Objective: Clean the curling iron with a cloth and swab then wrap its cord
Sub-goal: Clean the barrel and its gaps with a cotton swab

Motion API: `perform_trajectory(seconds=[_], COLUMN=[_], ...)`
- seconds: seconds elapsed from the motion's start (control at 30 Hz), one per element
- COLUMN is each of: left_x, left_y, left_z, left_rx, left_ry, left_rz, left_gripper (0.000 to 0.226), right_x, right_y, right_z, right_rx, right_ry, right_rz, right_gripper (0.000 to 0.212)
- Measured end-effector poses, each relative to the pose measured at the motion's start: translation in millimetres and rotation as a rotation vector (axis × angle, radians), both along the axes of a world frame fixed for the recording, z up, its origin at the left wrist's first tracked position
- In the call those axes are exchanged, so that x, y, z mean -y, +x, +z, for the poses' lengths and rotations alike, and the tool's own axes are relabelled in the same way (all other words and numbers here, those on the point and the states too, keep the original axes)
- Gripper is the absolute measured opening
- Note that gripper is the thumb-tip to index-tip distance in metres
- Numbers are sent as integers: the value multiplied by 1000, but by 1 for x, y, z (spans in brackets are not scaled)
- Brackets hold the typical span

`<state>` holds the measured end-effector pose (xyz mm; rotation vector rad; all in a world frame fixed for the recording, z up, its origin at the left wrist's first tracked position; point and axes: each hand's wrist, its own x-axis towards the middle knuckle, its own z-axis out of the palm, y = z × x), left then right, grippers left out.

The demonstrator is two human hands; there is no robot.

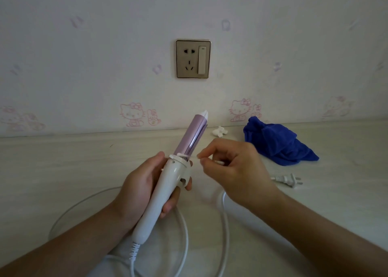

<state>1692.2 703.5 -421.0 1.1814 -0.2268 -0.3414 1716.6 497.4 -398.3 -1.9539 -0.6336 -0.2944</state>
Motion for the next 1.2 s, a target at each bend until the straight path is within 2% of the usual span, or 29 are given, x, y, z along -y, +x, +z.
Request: perform_trajectory(seconds=[0.1,0.27,0.33,0.43,0.57,0.77,0.9,1.07,1.2], left_x=[-2,-6,-6,-5,-6,-7,-8,-7,-5], left_y=[-1,0,1,1,2,3,5,5,4], left_z=[0,2,2,2,2,1,1,3,5], left_rx=[15,17,12,8,-4,6,-5,-13,16], left_ry=[81,132,107,80,119,109,81,47,29], left_rz=[-14,-14,-42,-72,-81,-102,-101,-108,-103], left_gripper=[61,69,64,61,61,61,62,61,54], right_x=[10,0,7,21,8,26,13,23,10], right_y=[11,-2,9,22,8,28,16,25,9], right_z=[4,-1,4,10,3,11,3,12,8], right_rx=[0,12,17,8,42,9,0,1,22], right_ry=[111,24,105,199,102,214,154,224,141], right_rz=[-74,53,-37,-150,-35,-209,-113,-201,-79], right_gripper=[18,16,14,24,21,23,14,22,17])
